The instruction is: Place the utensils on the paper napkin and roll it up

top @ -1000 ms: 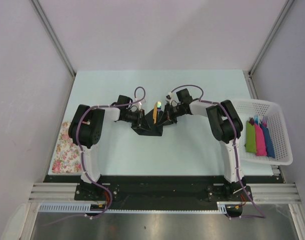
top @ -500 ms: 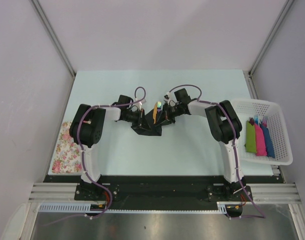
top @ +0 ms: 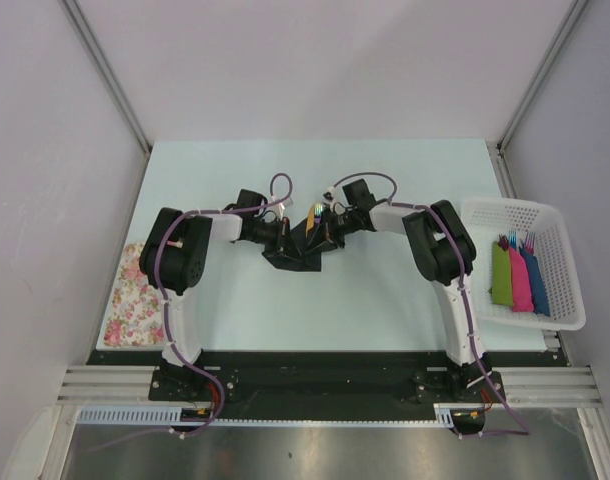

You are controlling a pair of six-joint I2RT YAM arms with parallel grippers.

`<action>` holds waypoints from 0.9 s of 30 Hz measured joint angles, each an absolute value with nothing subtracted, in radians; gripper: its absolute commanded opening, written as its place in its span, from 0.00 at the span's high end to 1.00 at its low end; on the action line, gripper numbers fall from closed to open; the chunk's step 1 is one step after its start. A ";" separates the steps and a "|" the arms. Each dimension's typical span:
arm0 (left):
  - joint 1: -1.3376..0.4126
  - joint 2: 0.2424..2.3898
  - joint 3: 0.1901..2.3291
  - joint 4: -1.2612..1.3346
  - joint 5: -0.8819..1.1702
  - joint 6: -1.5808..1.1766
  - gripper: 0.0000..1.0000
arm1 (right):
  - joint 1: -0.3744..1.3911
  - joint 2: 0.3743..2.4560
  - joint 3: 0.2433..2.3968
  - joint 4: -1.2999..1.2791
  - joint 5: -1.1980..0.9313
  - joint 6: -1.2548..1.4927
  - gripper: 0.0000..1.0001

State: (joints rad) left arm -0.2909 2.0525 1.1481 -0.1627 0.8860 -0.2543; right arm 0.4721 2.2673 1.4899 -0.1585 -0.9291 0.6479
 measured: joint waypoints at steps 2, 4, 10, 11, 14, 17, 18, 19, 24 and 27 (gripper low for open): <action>-0.291 2.053 1.149 -0.164 0.886 -0.254 1.00 | 0.473 2.277 1.494 -0.153 -0.929 0.657 1.00; -0.291 2.053 1.149 -0.164 0.886 -0.253 1.00 | 0.474 2.282 1.496 -0.144 -0.931 0.663 1.00; -0.292 2.053 1.151 -0.168 0.885 -0.251 1.00 | 0.476 2.286 1.497 -0.115 -0.937 0.699 1.00; -0.292 2.053 1.151 -0.168 0.885 -0.251 1.00 | 0.476 2.289 1.498 -0.109 -0.939 0.705 1.00; -0.292 2.053 1.151 -0.168 0.885 -0.250 1.00 | 0.476 2.300 1.500 -0.089 -0.943 0.719 1.00; -0.292 2.053 1.152 -0.171 0.885 -0.246 0.97 | 0.476 2.316 1.500 -0.075 -0.947 0.734 1.00; -0.292 2.053 1.152 -0.172 0.885 -0.244 0.94 | 0.476 2.322 1.500 -0.072 -0.948 0.740 1.00; -0.292 2.053 1.153 -0.174 0.885 -0.242 0.89 | 0.476 2.328 1.500 -0.068 -0.950 0.743 1.00; -0.290 2.051 1.156 -0.190 0.897 -0.228 0.71 | 0.476 2.345 1.502 -0.050 -0.964 0.758 1.00; -0.281 2.038 1.156 -0.204 0.899 -0.216 0.61 | 0.476 2.347 1.502 -0.046 -0.968 0.760 1.00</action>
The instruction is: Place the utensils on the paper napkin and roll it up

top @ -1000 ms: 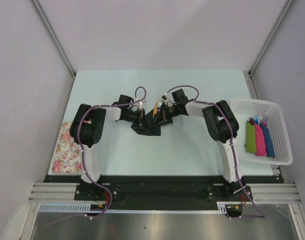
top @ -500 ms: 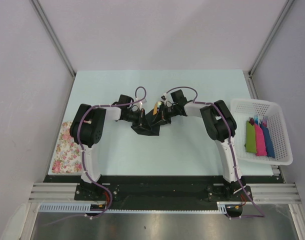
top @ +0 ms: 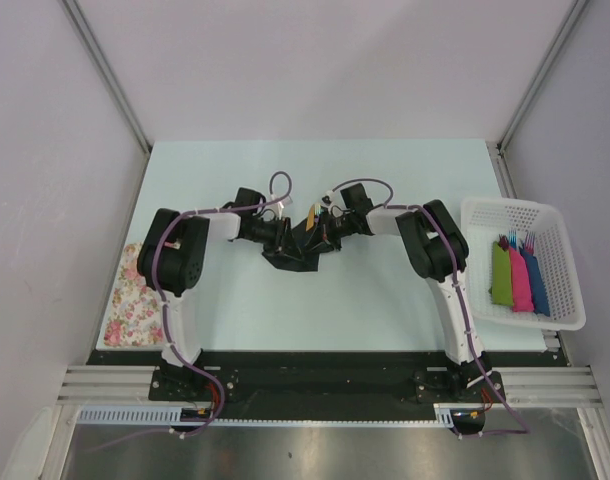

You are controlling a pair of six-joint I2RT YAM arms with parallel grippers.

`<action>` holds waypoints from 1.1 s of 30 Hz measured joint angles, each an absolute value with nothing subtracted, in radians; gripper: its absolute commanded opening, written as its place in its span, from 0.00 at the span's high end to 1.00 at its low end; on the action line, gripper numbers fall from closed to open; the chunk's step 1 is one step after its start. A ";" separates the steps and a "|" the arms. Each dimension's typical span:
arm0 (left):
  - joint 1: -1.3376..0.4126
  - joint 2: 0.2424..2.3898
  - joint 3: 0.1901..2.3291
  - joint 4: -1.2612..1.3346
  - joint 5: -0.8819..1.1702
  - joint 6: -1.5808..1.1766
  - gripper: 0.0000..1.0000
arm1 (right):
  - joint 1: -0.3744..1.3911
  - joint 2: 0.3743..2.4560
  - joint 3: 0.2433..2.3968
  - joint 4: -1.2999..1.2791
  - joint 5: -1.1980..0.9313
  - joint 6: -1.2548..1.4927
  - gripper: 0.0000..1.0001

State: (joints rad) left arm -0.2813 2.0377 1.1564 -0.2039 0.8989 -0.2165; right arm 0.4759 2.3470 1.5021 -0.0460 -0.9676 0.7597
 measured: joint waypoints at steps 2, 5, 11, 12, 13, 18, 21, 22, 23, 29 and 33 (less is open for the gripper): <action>-0.268 2.021 1.151 -0.210 0.896 -0.208 0.59 | 0.476 2.347 1.502 -0.046 -0.968 0.760 1.00; -0.228 1.980 1.122 -0.211 0.896 -0.208 0.55 | 0.476 2.347 1.502 -0.044 -0.967 0.760 0.99; -0.140 1.909 1.082 -0.199 0.902 -0.208 0.38 | 0.476 2.348 1.502 -0.036 -0.970 0.772 0.75; -0.134 1.902 1.079 -0.195 0.904 -0.208 0.36 | 0.476 2.348 1.502 -0.030 -0.974 0.780 0.71; -0.132 1.895 1.073 -0.186 0.905 -0.209 0.35 | 0.476 2.348 1.502 -0.017 -0.979 0.788 0.63; -0.138 1.884 1.055 -0.158 0.921 -0.210 0.29 | 0.475 2.348 1.504 0.034 -1.005 0.823 0.50; -0.142 1.884 1.053 -0.144 0.920 -0.211 0.29 | 0.474 2.348 1.504 0.053 -1.012 0.840 0.43; -0.143 1.884 1.053 -0.138 0.920 -0.214 0.29 | 0.474 2.348 1.504 0.059 -1.016 0.844 0.43; -0.143 1.884 1.053 -0.131 0.921 -0.221 0.29 | 0.474 2.348 1.504 0.064 -1.018 0.850 0.43; -0.148 1.884 1.038 -0.069 0.925 -0.286 0.29 | 0.474 2.350 1.504 0.088 -1.021 0.879 0.41; -0.155 1.884 1.031 -0.036 0.926 -0.323 0.29 | 0.472 2.351 1.505 0.105 -1.031 0.899 0.26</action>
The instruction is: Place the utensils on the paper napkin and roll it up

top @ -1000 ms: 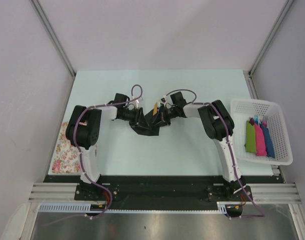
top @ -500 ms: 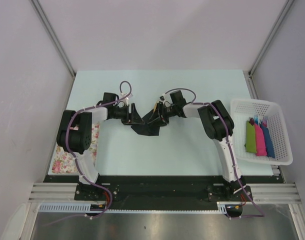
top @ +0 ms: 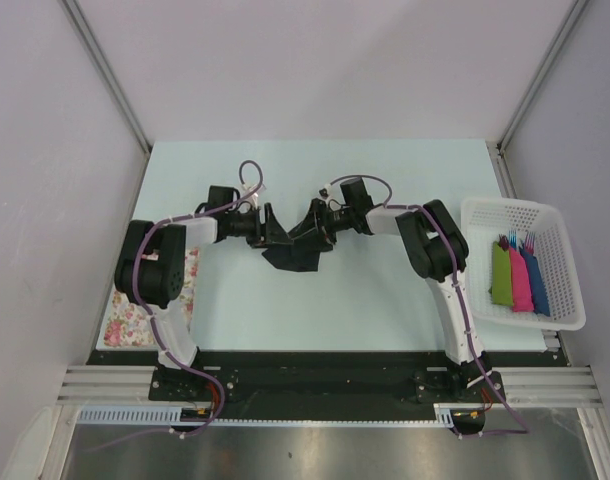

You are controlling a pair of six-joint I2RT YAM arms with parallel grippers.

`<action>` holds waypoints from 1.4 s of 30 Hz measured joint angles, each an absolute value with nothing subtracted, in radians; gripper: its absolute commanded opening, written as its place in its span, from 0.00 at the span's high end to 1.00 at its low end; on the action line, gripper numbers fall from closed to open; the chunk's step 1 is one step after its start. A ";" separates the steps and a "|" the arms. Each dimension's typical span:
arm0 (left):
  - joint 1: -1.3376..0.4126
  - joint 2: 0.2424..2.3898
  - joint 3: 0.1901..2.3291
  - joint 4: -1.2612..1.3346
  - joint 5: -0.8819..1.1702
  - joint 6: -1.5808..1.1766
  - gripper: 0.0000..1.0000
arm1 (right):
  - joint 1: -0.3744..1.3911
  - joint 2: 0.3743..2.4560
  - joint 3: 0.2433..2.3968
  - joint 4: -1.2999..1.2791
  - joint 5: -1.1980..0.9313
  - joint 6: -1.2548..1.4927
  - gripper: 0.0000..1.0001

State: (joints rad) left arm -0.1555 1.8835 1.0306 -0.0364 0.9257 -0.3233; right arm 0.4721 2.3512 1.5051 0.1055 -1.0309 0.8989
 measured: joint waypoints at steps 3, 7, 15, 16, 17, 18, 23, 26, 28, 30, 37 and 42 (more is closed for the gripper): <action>-0.158 1.884 1.019 -0.004 0.934 -0.351 0.29 | 0.471 2.351 1.508 0.126 -1.045 0.911 0.27; -0.159 1.884 0.996 0.018 0.942 -0.366 0.33 | 0.471 2.351 1.507 0.133 -1.046 0.918 0.32; -0.162 1.900 0.992 0.017 0.909 -0.367 0.45 | 0.471 2.356 1.500 0.144 -1.030 0.934 0.41; -0.164 1.908 0.995 0.015 0.904 -0.368 0.48 | 0.471 2.357 1.499 0.146 -1.029 0.935 0.41; -0.168 1.918 1.000 0.015 0.897 -0.368 0.49 | 0.471 2.357 1.498 0.147 -1.029 0.936 0.41; -0.172 1.928 1.005 0.014 0.894 -0.368 0.50 | 0.471 2.358 1.498 0.148 -1.029 0.936 0.41; -0.201 1.953 1.026 0.013 0.875 -0.371 0.63 | 0.471 2.358 1.496 0.149 -1.028 0.939 0.43; -0.211 1.960 1.044 0.000 0.851 -0.374 0.72 | 0.468 2.359 1.496 0.149 -1.026 0.939 0.43; -0.212 1.962 1.055 -0.015 0.834 -0.374 0.82 | 0.467 2.358 1.496 0.149 -1.025 0.938 0.43; -0.212 1.962 1.061 -0.031 0.818 -0.373 0.90 | 0.467 2.358 1.494 0.150 -1.024 0.937 0.43; -0.214 1.965 1.065 -0.092 0.750 -0.358 1.00 | 0.455 2.358 1.494 0.150 -1.029 0.916 0.43; -0.216 1.968 1.073 -0.116 0.730 -0.358 1.00 | 0.434 2.339 1.486 0.136 -1.029 0.881 0.46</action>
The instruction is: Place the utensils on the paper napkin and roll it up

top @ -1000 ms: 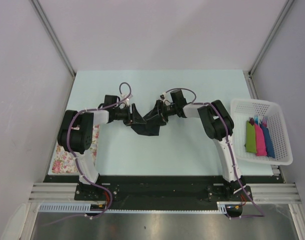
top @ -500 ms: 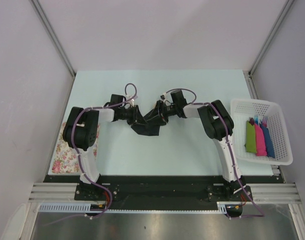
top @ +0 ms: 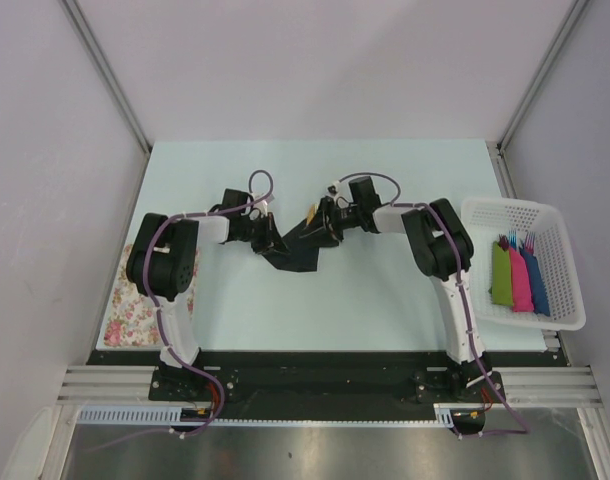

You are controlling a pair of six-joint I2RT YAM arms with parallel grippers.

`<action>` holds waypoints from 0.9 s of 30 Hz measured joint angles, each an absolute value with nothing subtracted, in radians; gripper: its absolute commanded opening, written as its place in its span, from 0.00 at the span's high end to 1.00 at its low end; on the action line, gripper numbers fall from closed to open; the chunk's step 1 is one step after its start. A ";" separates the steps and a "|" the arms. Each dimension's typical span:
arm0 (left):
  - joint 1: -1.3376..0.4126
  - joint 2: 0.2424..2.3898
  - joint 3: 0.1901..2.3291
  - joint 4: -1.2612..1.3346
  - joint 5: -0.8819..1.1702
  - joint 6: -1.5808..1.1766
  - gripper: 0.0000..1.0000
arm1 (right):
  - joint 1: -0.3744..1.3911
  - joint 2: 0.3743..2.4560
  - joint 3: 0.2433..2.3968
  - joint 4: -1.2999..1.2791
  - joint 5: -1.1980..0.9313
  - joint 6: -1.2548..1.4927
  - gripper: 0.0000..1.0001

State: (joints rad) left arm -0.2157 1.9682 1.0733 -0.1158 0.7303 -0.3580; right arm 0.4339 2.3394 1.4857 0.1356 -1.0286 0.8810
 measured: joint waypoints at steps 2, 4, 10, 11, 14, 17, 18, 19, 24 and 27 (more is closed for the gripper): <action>-0.216 1.969 1.075 -0.119 0.728 -0.358 1.00 | 0.420 2.327 1.481 0.120 -1.029 0.862 0.52; -0.216 1.970 1.076 -0.121 0.727 -0.358 1.00 | 0.403 2.302 1.478 0.093 -1.027 0.837 0.63; -0.216 1.970 1.076 -0.121 0.723 -0.364 1.00 | 0.378 2.228 1.484 0.014 -0.999 0.742 0.78; -0.216 1.970 1.076 -0.122 0.722 -0.367 1.00 | 0.379 2.222 1.491 -0.002 -0.987 0.727 0.81; -0.216 1.970 1.076 -0.121 0.720 -0.371 1.00 | 0.382 2.221 1.518 -0.057 -0.941 0.677 0.85; -0.216 1.970 1.075 -0.120 0.718 -0.377 1.00 | 0.390 2.221 1.558 -0.139 -0.885 0.611 0.89; -0.216 1.969 1.073 -0.118 0.718 -0.378 1.00 | 0.396 2.221 1.577 -0.167 -0.867 0.587 0.90; -0.216 1.968 1.071 -0.115 0.717 -0.384 1.00 | 0.405 2.221 1.599 -0.191 -0.848 0.561 0.90; -0.216 1.963 1.060 -0.099 0.712 -0.396 1.00 | 0.449 2.221 1.659 -0.265 -0.776 0.474 0.97; -0.216 1.963 1.059 -0.098 0.710 -0.403 1.00 | 0.472 2.224 1.687 -0.310 -0.735 0.433 0.98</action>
